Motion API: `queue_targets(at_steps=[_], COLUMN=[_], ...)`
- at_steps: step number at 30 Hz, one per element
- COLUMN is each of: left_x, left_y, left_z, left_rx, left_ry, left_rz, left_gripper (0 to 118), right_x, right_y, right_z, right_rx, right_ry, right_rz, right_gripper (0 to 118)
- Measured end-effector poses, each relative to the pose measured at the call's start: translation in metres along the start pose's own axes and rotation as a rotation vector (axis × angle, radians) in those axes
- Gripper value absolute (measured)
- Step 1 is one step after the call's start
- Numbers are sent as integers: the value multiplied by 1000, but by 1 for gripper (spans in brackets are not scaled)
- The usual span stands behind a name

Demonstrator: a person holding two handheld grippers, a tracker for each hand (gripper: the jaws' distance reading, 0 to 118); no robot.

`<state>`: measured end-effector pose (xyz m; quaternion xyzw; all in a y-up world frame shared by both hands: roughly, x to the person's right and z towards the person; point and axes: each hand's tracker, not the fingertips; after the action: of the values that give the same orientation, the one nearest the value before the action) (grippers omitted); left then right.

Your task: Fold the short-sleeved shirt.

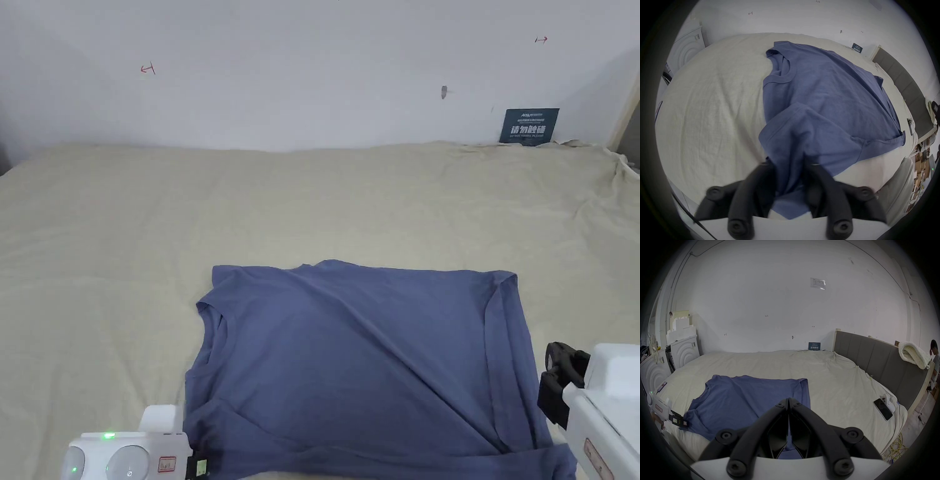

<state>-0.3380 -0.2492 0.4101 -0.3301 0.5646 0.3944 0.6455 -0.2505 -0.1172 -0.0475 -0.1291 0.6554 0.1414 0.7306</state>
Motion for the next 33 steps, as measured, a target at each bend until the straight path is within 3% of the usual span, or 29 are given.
queue_targets(at_steps=[6,12,15,17,19,20,21,25,27,31,32,33], left_x=[10,5,5,5,5,6,6,5,5,4,4,4], left_y=[1,4,5,6,7,7,7,9,8,6,6,6], left_z=[12,28,31,32,33,34,34,34,34,32,31,31], left_rx=[23,60,68,72,73,74,76,75,73,65,63,63], left_ry=[3,-30,-38,-42,-45,-47,-48,-47,-48,-46,-48,-49], left_rz=[-50,-37,-35,-33,-31,-31,-31,-31,-27,-23,-20,-17], left_gripper=[11,11,11,11,11,11,11,11,11,11,11,11], right_x=[13,30,37,39,41,41,40,39,39,39,38,38], right_y=[-10,-49,-76,-89,-103,-108,-112,-122,-125,-128,-129,-129], right_z=[-5,-33,-47,-52,-59,-60,-61,-70,-75,-80,-80,-79], right_rx=[-77,-300,-412,-449,-509,-518,-513,-541,-544,-543,-540,-540], right_ry=[-24,-49,-48,-58,-55,-52,-56,-76,-78,-66,-60,-53], right_rz=[-31,-80,-151,-175,-197,-204,-204,-177,-167,-142,-138,-133], right_gripper=[0,1,7,35,77,87,91,90,85,17,6,4])
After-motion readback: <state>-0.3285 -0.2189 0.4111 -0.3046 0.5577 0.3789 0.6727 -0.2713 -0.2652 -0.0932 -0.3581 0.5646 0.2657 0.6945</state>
